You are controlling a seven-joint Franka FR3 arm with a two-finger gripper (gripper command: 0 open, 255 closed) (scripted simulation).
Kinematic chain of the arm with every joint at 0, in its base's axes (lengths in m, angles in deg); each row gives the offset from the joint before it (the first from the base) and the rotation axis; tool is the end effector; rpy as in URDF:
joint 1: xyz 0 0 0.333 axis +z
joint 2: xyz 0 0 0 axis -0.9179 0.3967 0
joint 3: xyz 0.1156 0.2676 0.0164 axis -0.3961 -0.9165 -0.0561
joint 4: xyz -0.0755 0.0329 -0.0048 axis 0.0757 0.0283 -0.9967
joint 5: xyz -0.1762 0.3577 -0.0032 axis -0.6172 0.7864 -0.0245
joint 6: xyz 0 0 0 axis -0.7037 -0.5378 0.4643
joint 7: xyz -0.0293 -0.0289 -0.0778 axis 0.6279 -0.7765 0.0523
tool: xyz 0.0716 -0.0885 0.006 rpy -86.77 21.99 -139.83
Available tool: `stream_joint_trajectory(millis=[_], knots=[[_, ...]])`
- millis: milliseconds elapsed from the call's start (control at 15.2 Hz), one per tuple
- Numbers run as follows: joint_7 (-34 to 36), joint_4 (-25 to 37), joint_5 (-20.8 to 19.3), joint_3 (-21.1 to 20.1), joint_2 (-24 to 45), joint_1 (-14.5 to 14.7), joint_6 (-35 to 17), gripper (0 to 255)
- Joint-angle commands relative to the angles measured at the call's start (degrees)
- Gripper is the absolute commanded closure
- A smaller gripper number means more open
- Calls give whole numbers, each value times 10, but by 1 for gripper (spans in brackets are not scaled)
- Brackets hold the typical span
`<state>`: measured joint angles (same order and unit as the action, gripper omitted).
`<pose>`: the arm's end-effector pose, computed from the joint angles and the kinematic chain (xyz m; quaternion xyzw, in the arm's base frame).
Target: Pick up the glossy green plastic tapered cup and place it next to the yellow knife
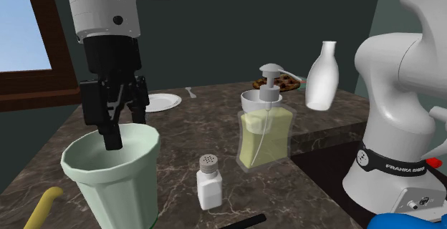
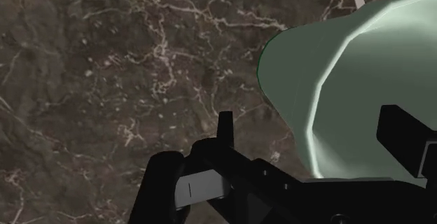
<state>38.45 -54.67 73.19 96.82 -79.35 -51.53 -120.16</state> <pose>0.5642 0.0654 0.3444 -0.9937 0.0097 0.0477 0.1014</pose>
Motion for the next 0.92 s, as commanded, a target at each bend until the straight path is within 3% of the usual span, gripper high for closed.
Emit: stream_joint_trajectory(millis=[0, 330, 858], knots=[[0, 0, 0, 0, 0, 0, 0, 0], [8, 48, -13, 7, -21, -6, 68, 0], [8, 48, -13, 7, -21, -6, 68, 0]])
